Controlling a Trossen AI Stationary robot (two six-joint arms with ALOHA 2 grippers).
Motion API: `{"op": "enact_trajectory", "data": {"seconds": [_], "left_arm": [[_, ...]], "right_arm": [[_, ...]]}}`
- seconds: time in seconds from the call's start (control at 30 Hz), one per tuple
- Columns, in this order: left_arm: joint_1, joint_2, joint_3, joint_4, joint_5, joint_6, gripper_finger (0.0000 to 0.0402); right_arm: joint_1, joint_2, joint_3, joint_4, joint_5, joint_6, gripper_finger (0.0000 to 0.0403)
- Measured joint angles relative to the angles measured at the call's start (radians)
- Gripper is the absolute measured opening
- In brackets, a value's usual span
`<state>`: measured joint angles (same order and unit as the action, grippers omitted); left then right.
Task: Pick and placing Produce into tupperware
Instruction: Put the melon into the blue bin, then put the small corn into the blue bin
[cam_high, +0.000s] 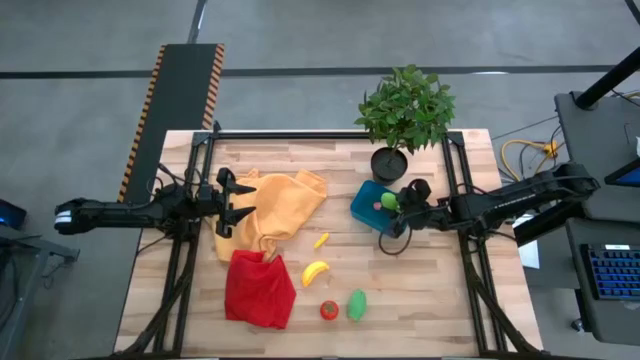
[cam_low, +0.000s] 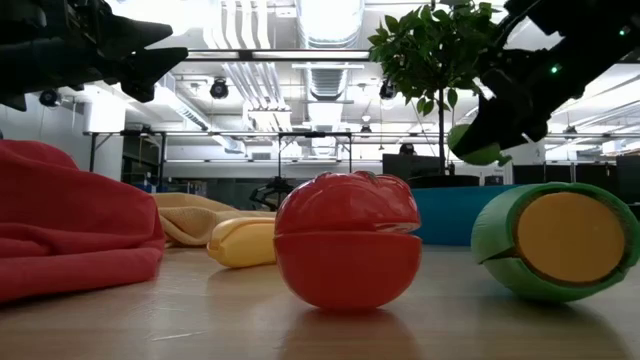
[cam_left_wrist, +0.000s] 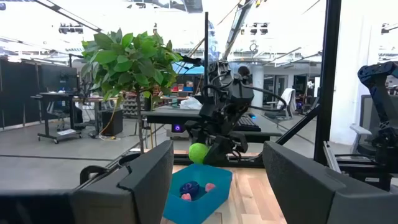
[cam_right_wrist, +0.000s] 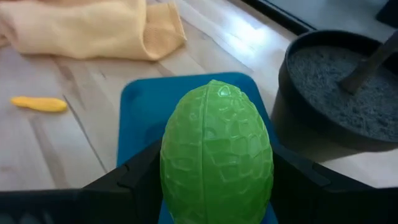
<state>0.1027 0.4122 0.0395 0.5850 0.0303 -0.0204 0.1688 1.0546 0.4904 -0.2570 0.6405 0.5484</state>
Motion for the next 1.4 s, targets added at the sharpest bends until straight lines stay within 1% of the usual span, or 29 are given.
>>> {"op": "enact_trajectory", "data": {"seconds": [0.17,0.37,0.57,0.8,0.9,1.2,1.3,1.4], "left_arm": [[0.000,0.000,0.000,-0.001,0.000,0.000,0.0235],[0.000,0.000,0.000,-0.003,0.000,0.000,0.0235],[0.000,0.000,0.000,-0.003,0.000,0.000,0.0235],[0.000,0.000,0.000,-0.003,0.000,0.000,0.0235],[0.000,0.000,0.000,-0.003,0.000,0.000,0.0235],[0.000,0.019,0.000,-0.004,0.000,-0.001,0.0235],[0.000,0.032,0.000,-0.004,0.000,-0.001,0.0235],[0.000,0.042,0.000,-0.002,0.000,-0.001,0.0235]], "right_arm": [[-0.017,0.034,-0.001,-0.020,-0.064,-0.005,0.0219],[-0.018,0.100,-0.003,-0.062,-0.076,0.027,0.0219],[-0.019,0.160,-0.003,-0.070,-0.117,0.030,0.0219],[-0.019,0.199,-0.003,-0.074,-0.123,0.036,0.0222],[-0.019,0.202,-0.001,-0.075,-0.120,0.050,0.0235],[-0.019,0.199,0.025,-0.082,-0.120,0.052,0.0294],[-0.019,0.190,0.052,-0.083,-0.120,0.033,0.0306],[-0.018,0.164,0.095,-0.083,-0.120,0.019,0.0309]]}}
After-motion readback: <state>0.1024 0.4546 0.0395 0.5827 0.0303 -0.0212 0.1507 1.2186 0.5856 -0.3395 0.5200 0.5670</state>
